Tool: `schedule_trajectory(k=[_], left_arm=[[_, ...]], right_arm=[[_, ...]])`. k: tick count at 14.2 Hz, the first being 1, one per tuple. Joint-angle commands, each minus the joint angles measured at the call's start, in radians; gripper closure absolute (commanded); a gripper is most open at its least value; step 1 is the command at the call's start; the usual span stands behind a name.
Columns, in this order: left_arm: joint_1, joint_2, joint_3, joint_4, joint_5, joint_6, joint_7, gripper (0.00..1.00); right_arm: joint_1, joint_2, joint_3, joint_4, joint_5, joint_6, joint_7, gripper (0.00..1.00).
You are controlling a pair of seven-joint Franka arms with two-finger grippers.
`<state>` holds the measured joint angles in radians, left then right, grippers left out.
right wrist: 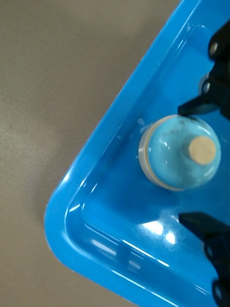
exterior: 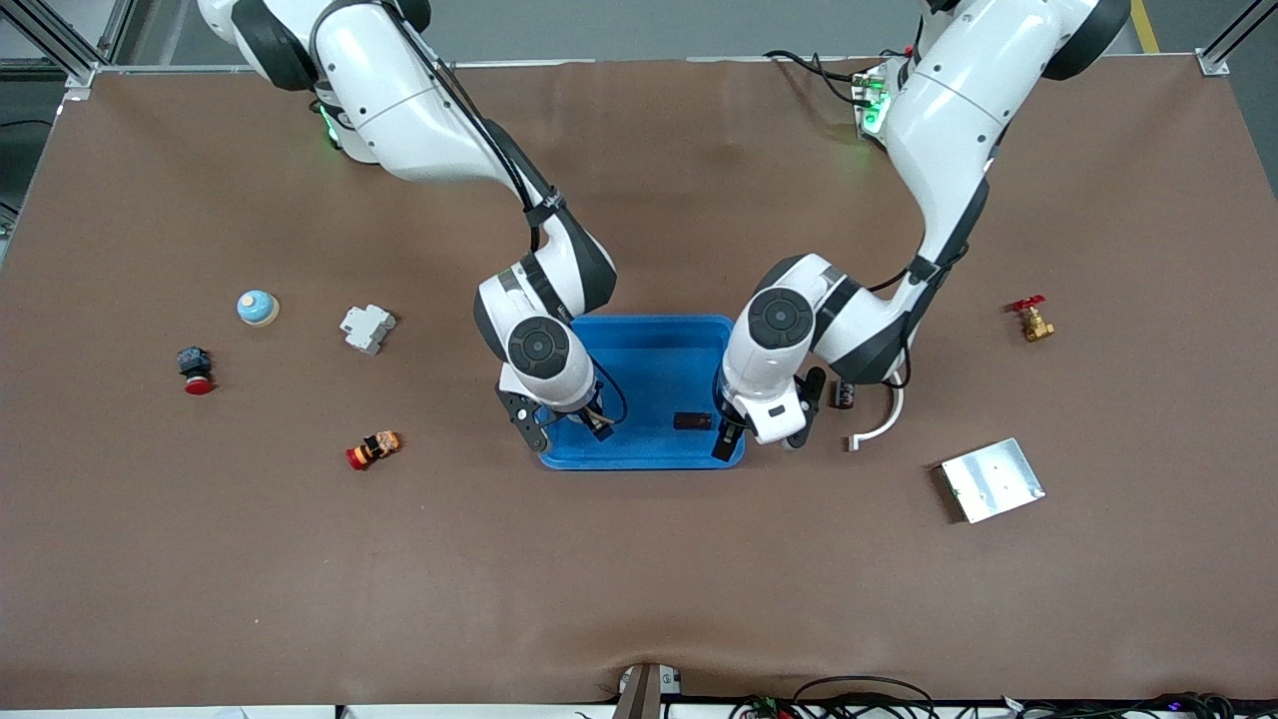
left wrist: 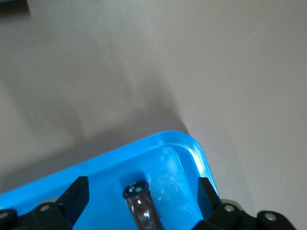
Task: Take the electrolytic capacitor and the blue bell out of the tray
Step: 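Grasp the second bell with the right gripper while the left gripper returns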
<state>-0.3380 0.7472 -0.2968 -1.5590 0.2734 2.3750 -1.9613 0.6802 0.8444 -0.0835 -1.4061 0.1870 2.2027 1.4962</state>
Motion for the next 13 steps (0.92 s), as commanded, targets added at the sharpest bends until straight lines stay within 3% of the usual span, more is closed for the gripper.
schedule_trajectory(k=[1, 4, 7, 10, 13], left_arm=[[-0.024, 0.052, 0.015, 0.117, -0.045, -0.072, -0.059, 0.00], [-0.061, 0.064, 0.044, 0.155, -0.048, -0.077, -0.117, 0.00], [-0.101, 0.089, 0.065, 0.195, -0.048, -0.077, -0.163, 0.00], [-0.151, 0.116, 0.097, 0.197, -0.046, -0.076, -0.186, 0.00], [-0.191, 0.135, 0.140, 0.195, -0.049, -0.076, -0.192, 0.00]], right_arm=[[-0.007, -0.002, 0.007, 0.004, -0.018, -0.003, 0.007, 0.53], [-0.019, -0.022, 0.007, 0.015, -0.014, -0.011, -0.014, 0.84], [-0.051, -0.068, 0.016, 0.013, -0.012, -0.070, -0.109, 0.85], [-0.134, -0.149, 0.021, -0.002, -0.006, -0.237, -0.314, 0.98], [-0.241, -0.259, 0.016, -0.095, -0.006, -0.323, -0.596, 1.00]])
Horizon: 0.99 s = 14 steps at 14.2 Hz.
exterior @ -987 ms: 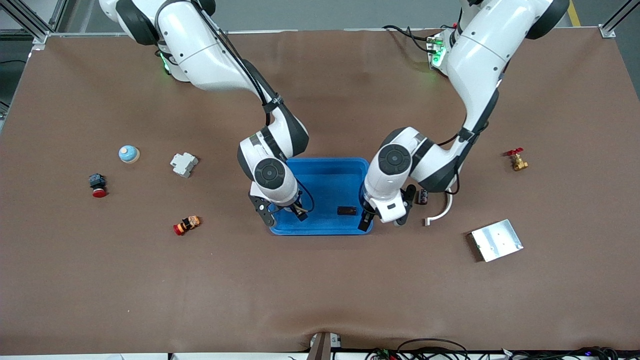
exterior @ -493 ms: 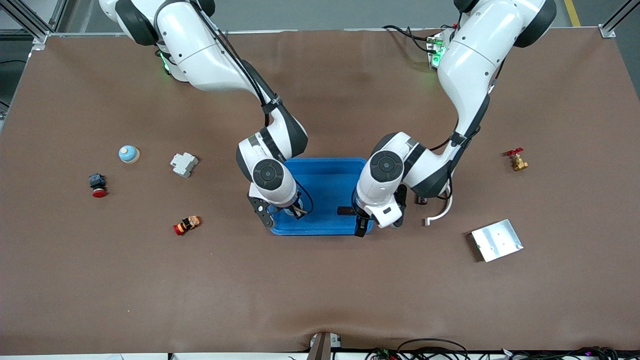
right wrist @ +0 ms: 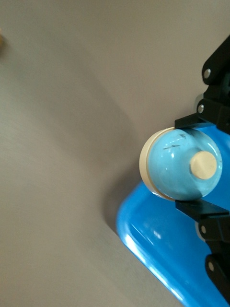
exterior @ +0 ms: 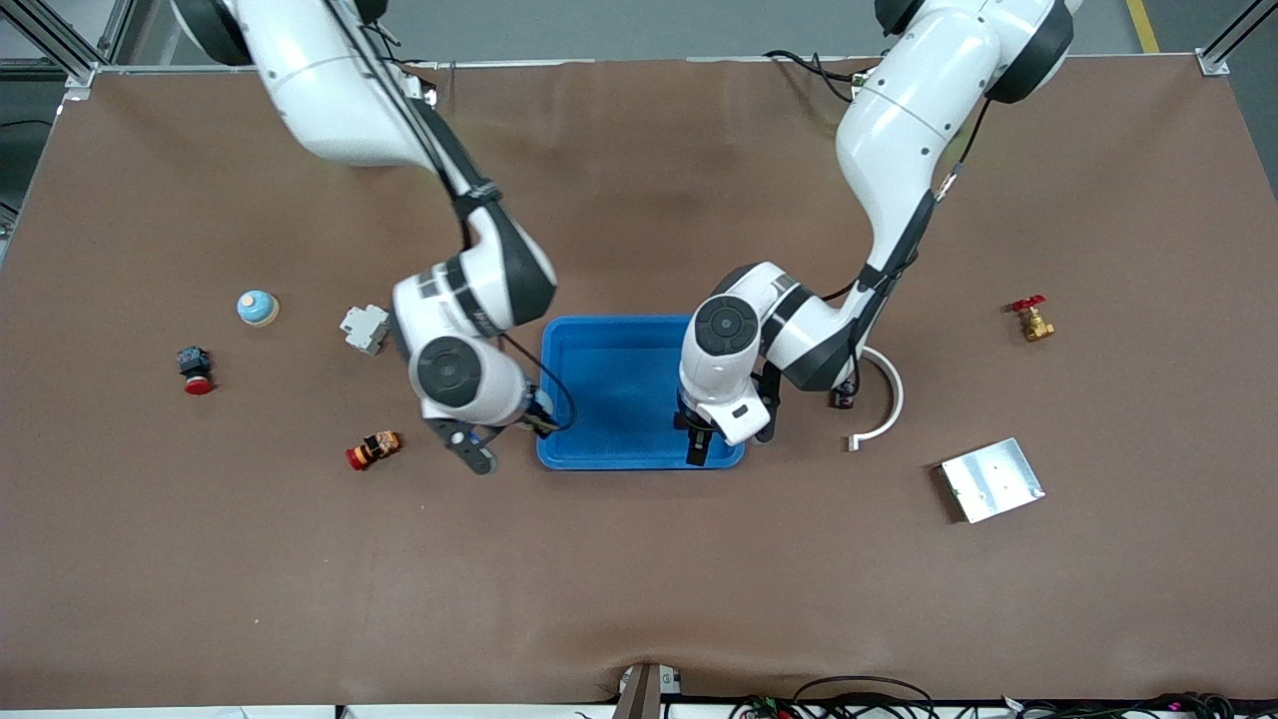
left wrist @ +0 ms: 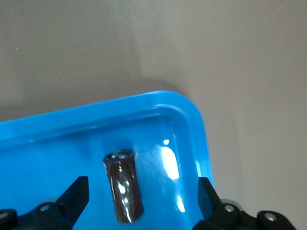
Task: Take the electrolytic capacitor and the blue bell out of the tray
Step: 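Place the bell on the table while the left gripper grasps the capacitor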
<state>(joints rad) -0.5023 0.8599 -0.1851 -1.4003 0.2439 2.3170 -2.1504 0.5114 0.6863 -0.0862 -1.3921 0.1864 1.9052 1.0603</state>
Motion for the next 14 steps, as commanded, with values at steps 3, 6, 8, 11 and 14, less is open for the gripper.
schedule_trajectory(k=[3, 6, 8, 11, 14], left_arm=[[-0.025, 0.018, 0.027, 0.034, -0.020, -0.019, 0.001, 0.00], [-0.033, 0.022, 0.027, 0.030, -0.018, -0.019, 0.001, 0.00], [-0.051, 0.028, 0.027, 0.030, -0.021, -0.019, 0.000, 0.00], [-0.053, 0.028, 0.027, 0.030, -0.021, -0.018, -0.002, 0.00], [-0.051, 0.022, 0.027, 0.027, -0.011, -0.019, 0.004, 0.00]], right_arm=[[-0.219, -0.215, 0.017, -0.296, -0.005, -0.009, -0.493, 1.00], [-0.310, -0.241, 0.002, -0.360, -0.021, 0.002, -0.762, 1.00], [-0.350, -0.241, -0.027, -0.419, -0.031, 0.081, -0.940, 1.00], [-0.363, -0.231, -0.033, -0.521, -0.047, 0.253, -1.017, 1.00], [-0.364, -0.228, -0.036, -0.561, -0.054, 0.321, -1.019, 1.00]])
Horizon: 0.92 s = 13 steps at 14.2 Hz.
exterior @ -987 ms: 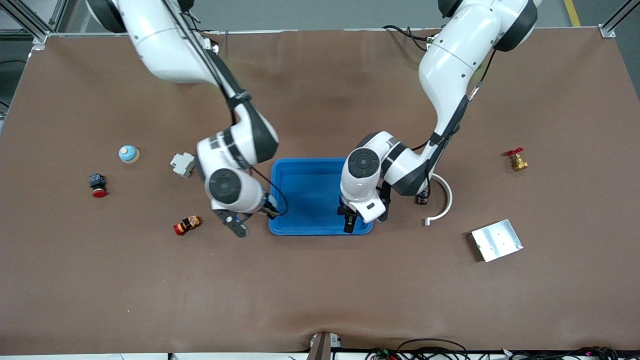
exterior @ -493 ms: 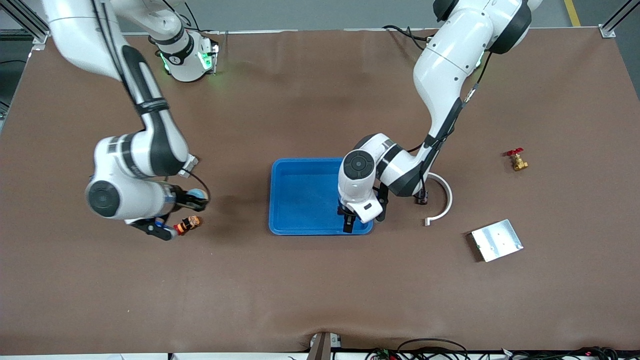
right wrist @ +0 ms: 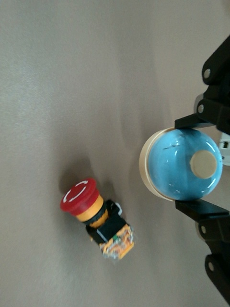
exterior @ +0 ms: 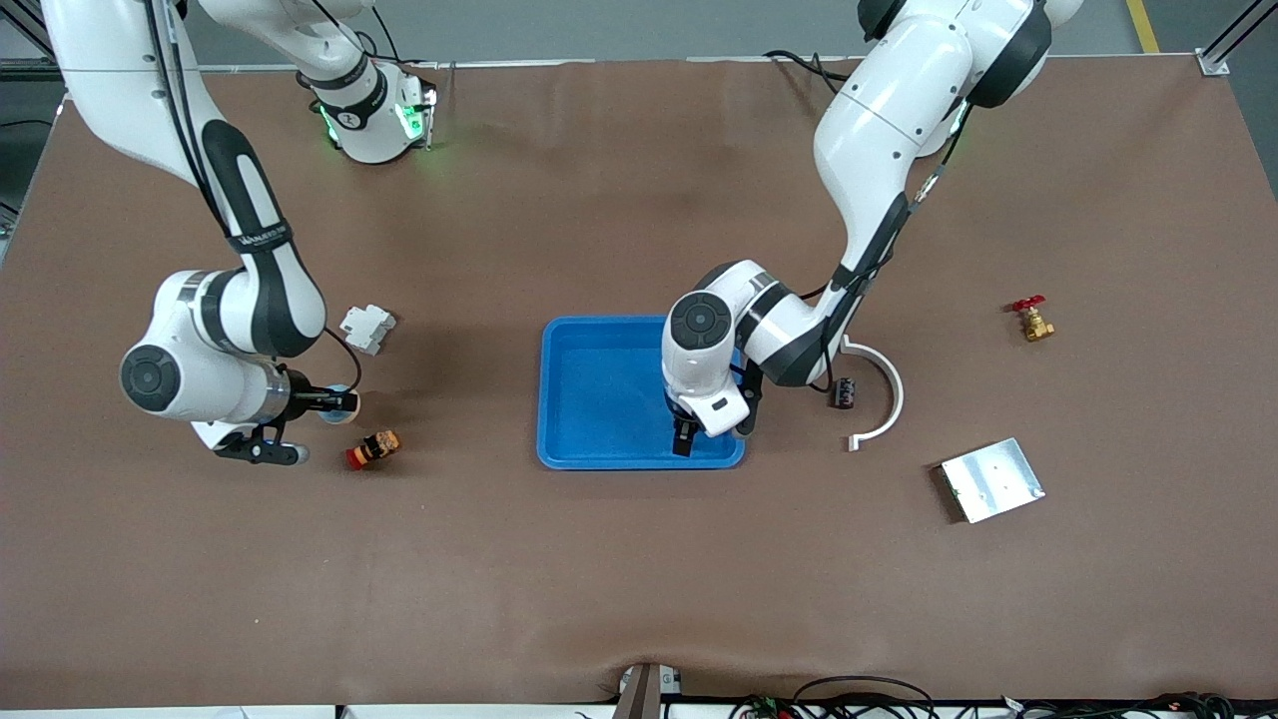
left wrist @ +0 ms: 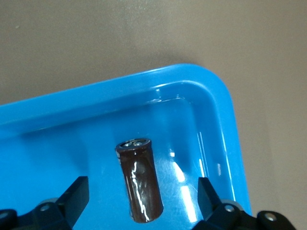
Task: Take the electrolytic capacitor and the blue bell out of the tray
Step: 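Place the bell on the table while the left gripper grasps the capacitor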
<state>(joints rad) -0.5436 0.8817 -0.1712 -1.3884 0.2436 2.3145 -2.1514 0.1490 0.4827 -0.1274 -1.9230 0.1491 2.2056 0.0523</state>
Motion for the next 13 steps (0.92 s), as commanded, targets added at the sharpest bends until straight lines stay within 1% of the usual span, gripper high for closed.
schedule_trajectory(k=[1, 2, 3, 6, 7, 8, 9, 11, 12, 13], left_arm=[[-0.010, 0.003, 0.013, 0.014, -0.006, -0.017, 0.013, 0.00], [-0.009, 0.005, 0.013, 0.014, -0.006, -0.017, 0.025, 0.00], [-0.010, 0.006, 0.013, 0.012, -0.006, -0.017, 0.030, 0.00], [-0.013, 0.006, 0.015, 0.012, -0.006, -0.015, 0.091, 0.00], [-0.016, 0.005, 0.013, 0.012, -0.010, -0.015, 0.090, 0.00], [-0.019, 0.005, 0.015, 0.012, -0.016, -0.015, 0.088, 0.00], [-0.022, 0.006, 0.015, 0.012, -0.018, -0.015, 0.087, 0.00], [-0.022, 0.008, 0.015, 0.012, -0.020, -0.015, 0.087, 0.00], [-0.022, 0.008, 0.015, 0.012, -0.020, -0.015, 0.087, 0.00], [-0.022, 0.010, 0.013, 0.012, -0.018, -0.015, 0.087, 0.00]], right_arm=[[0.004, -0.021, -0.004, -0.030, -0.017, 0.020, -0.011, 1.00], [0.007, -0.018, -0.009, -0.030, -0.017, 0.023, -0.011, 0.90], [0.006, -0.009, -0.017, -0.030, -0.017, 0.032, -0.011, 0.83], [0.008, 0.008, -0.031, -0.030, -0.042, 0.058, -0.011, 0.81], [0.006, 0.016, -0.031, -0.031, -0.042, 0.069, -0.011, 0.76], [0.004, 0.025, -0.037, -0.030, -0.042, 0.074, -0.009, 0.70], [0.003, 0.028, -0.040, -0.030, -0.040, 0.083, -0.009, 0.61], [0.004, 0.039, -0.040, -0.027, -0.042, 0.086, -0.009, 0.35], [0.001, 0.039, -0.041, -0.024, -0.042, 0.086, -0.009, 0.03], [-0.003, 0.039, -0.041, -0.022, -0.042, 0.085, -0.008, 0.00]])
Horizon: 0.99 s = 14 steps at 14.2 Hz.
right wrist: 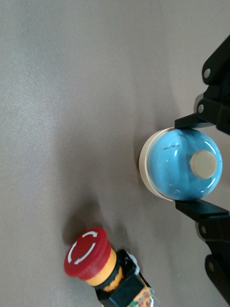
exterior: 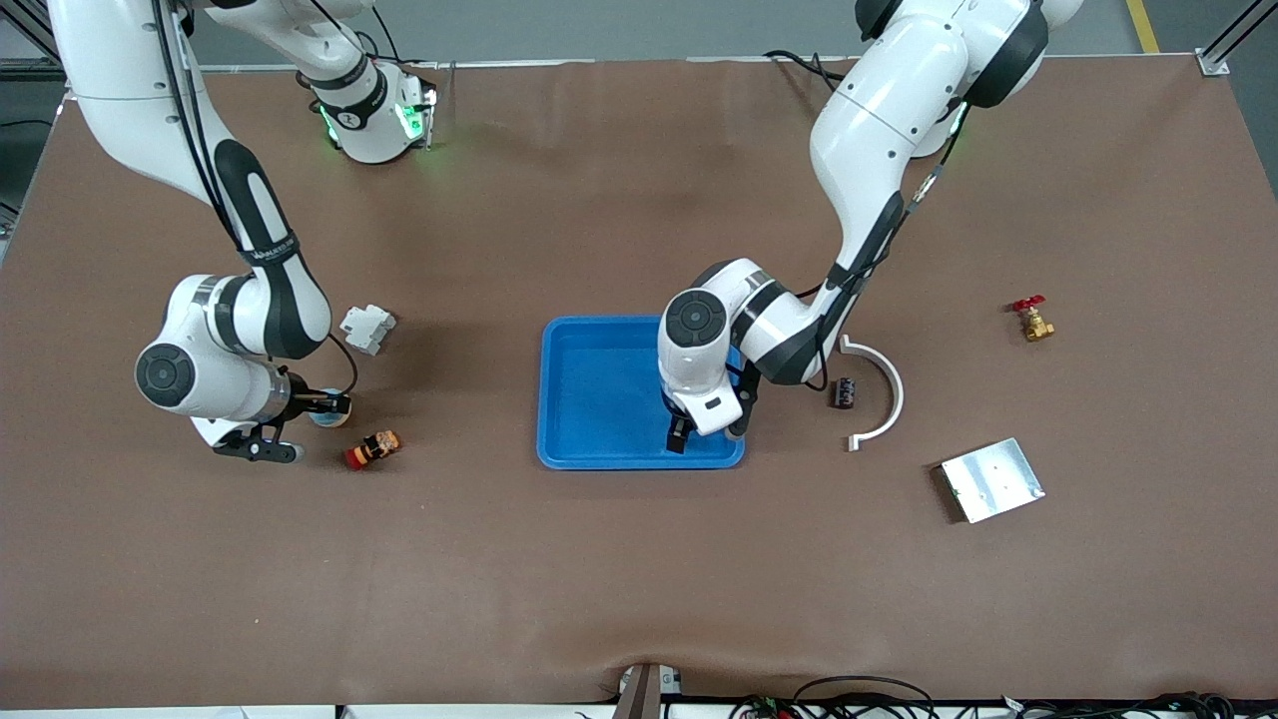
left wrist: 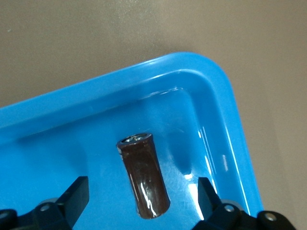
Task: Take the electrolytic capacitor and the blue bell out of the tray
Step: 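Place the bell on the table while the left gripper grasps the capacitor, then lift the second capacitor with the left gripper while the right gripper retracts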
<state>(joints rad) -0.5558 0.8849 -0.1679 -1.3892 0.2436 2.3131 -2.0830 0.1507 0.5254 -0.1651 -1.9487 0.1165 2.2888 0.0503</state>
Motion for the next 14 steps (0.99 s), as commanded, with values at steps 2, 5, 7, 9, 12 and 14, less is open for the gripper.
schedule_trajectory(k=[2, 5, 7, 9, 12, 14], left_arm=[[-0.010, 0.012, 0.011, 0.013, -0.018, -0.014, 0.017, 0.00], [-0.010, 0.016, 0.011, 0.013, -0.018, -0.014, 0.012, 0.00], [-0.010, 0.019, 0.011, 0.013, -0.017, -0.014, 0.006, 0.00], [-0.016, 0.019, 0.011, 0.013, -0.012, -0.014, -0.012, 0.48], [-0.019, 0.016, 0.013, 0.013, -0.006, -0.014, -0.005, 1.00], [-0.019, 0.009, 0.013, 0.013, -0.004, -0.014, -0.005, 1.00]], right_arm=[[-0.003, -0.013, -0.017, 0.023, 0.000, -0.017, 0.003, 0.00], [0.001, -0.036, -0.019, 0.112, 0.000, -0.138, 0.000, 0.00], [0.000, -0.056, -0.033, 0.172, -0.005, -0.189, -0.003, 0.00], [-0.003, -0.111, -0.034, 0.210, -0.008, -0.242, 0.006, 0.00], [-0.052, -0.207, -0.016, 0.299, -0.037, -0.405, -0.007, 0.00], [-0.085, -0.254, 0.027, 0.368, -0.106, -0.509, -0.007, 0.00]])
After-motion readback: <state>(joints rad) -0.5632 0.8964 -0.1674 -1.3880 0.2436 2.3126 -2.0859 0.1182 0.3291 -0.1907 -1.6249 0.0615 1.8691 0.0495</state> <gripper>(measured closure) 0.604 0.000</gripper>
